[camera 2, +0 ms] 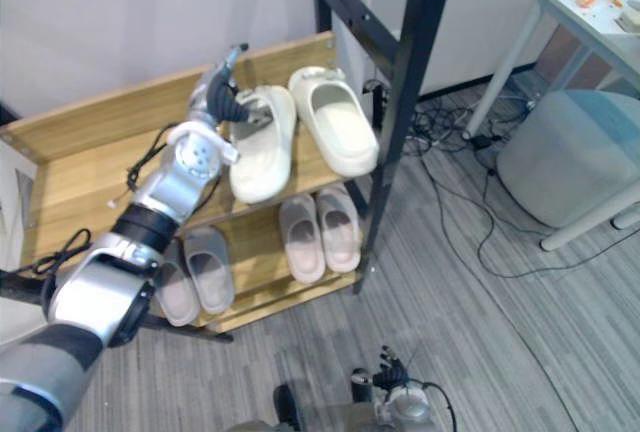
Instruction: Organize the slippers on the shoe rack
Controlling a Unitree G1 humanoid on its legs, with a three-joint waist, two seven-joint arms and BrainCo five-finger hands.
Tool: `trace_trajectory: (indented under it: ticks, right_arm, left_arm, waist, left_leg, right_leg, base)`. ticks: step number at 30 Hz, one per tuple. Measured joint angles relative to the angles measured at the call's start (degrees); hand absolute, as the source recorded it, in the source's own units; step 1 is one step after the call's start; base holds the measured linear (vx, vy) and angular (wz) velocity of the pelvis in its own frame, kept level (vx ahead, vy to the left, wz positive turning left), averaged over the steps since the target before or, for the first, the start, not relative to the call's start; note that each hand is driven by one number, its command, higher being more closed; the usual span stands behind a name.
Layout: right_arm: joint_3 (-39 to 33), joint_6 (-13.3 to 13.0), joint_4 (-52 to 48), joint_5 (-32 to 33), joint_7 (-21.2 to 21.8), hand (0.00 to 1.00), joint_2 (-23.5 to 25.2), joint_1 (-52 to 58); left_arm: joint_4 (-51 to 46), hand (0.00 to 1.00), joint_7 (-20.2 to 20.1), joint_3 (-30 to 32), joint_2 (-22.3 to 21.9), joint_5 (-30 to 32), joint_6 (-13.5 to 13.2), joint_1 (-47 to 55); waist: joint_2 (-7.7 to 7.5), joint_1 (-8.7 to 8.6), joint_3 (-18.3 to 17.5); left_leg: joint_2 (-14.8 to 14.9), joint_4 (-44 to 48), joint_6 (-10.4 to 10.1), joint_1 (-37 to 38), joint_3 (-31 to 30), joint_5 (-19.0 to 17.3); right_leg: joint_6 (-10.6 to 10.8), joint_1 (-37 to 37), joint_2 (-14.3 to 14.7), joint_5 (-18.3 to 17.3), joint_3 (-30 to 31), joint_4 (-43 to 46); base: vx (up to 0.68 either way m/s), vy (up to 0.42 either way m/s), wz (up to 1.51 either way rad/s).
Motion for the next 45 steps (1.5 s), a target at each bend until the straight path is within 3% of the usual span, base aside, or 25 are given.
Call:
trace_trajectory:
  ticks: [17,23,33,37,45]
  right_arm:
    - [0.49,0.85,1.31,0.02,-0.47,0.0,0.55,-1.15]
    - [0.47,1.52,1.47,0.1,-0.49,0.0,0.68,-1.17]
    - [0.45,2.45,2.04,0.11,-0.48,0.0,0.62,-0.52]
    - [0.46,2.45,2.03,0.2,-0.53,0.0,0.68,0.18]
    - [0.81,2.45,2.37,0.25,-0.62,0.0,0.89,2.14]
  left_arm:
    - [-7.49,0.0,1.27,0.1,-5.32,-8.53,-0.05,5.55]
    - [-16.99,0.0,2.32,0.09,-7.81,-11.73,-0.54,12.32]
    - [-32.28,0.0,2.36,0.11,-12.17,-16.58,-2.87,23.31]
    - [-34.9,0.0,1.96,0.09,-14.0,-19.5,-3.48,26.6]
    - [-38.71,0.0,0.62,-3.01,-18.87,-19.64,-3.98,34.14]
  waist:
    - [-0.99,0.16,0.68]
    - [-1.12,0.66,0.75]
    - [-1.42,3.95,0.5]
    - [-1.79,4.59,-0.09]
    - [-2.35,6.43,-3.2]
  left_leg:
    - [-0.21,0.0,0.52,0.48,-3.22,0.55]
    - [-0.26,-0.02,0.64,1.61,-4.29,0.68]
    - [-0.3,0.0,0.84,1.76,-6.1,1.19]
    - [-0.55,0.01,0.94,1.89,-7.21,1.36]
    - [-1.25,0.01,1.29,2.48,-9.28,1.59]
  right_leg:
    - [0.08,2.2,-0.32,-0.12,-3.32,-0.01]
    - [0.36,4.07,-0.68,-0.41,-4.63,-0.01]
    - [0.53,5.21,-1.05,-0.54,-6.3,0.0]
    - [0.88,5.9,-1.35,-0.8,-7.48,0.01]
    - [1.42,7.07,-2.31,-2.3,-9.79,1.54]
  base:
    - [-0.02,-0.01,0.1]
    - [-0.02,-0.003,0.1]
    - [-0.03,0.0,0.09]
    - [-0.01,0.005,0.15]
    - [-0.01,0.01,0.16]
